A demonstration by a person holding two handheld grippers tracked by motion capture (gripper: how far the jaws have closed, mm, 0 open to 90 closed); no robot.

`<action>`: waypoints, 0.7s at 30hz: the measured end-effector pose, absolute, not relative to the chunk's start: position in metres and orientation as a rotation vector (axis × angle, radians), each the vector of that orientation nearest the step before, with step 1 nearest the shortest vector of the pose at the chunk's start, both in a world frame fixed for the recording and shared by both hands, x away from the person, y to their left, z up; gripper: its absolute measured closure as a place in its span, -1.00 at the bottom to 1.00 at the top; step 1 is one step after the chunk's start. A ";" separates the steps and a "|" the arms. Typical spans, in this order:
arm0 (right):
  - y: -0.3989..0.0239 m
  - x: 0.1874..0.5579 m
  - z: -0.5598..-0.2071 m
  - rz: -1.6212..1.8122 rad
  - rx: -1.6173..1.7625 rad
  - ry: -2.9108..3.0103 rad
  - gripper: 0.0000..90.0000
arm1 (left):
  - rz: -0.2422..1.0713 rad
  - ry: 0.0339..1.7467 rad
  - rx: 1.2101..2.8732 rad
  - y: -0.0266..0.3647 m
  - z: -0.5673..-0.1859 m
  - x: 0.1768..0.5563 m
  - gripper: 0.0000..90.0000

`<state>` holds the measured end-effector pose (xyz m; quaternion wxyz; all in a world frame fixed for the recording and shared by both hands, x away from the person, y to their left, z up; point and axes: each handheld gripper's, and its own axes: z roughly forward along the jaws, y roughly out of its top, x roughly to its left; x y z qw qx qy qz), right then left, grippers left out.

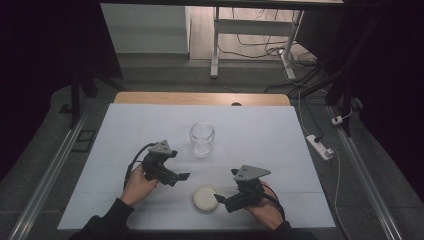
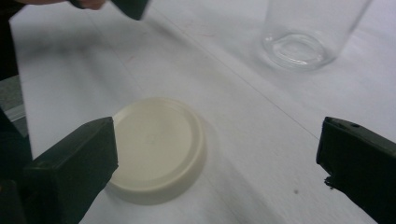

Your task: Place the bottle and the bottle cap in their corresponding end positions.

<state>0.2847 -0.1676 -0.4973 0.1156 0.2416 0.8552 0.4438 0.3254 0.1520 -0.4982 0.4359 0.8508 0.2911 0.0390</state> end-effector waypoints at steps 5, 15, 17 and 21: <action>-0.172 0.285 -0.497 1.280 0.738 2.495 -1.00 | 0.111 0.729 2.119 0.159 -0.497 0.312 -1.00; -0.179 0.285 -0.496 1.250 0.765 2.485 -1.00 | 0.110 0.744 2.104 0.174 -0.496 0.288 -1.00; -0.180 0.285 -0.495 1.246 0.768 2.482 -1.00 | 0.107 0.750 2.100 0.178 -0.496 0.284 -1.00; -0.183 0.284 -0.494 1.244 0.775 2.474 -1.00 | 0.105 0.763 2.099 0.184 -0.498 0.277 -1.00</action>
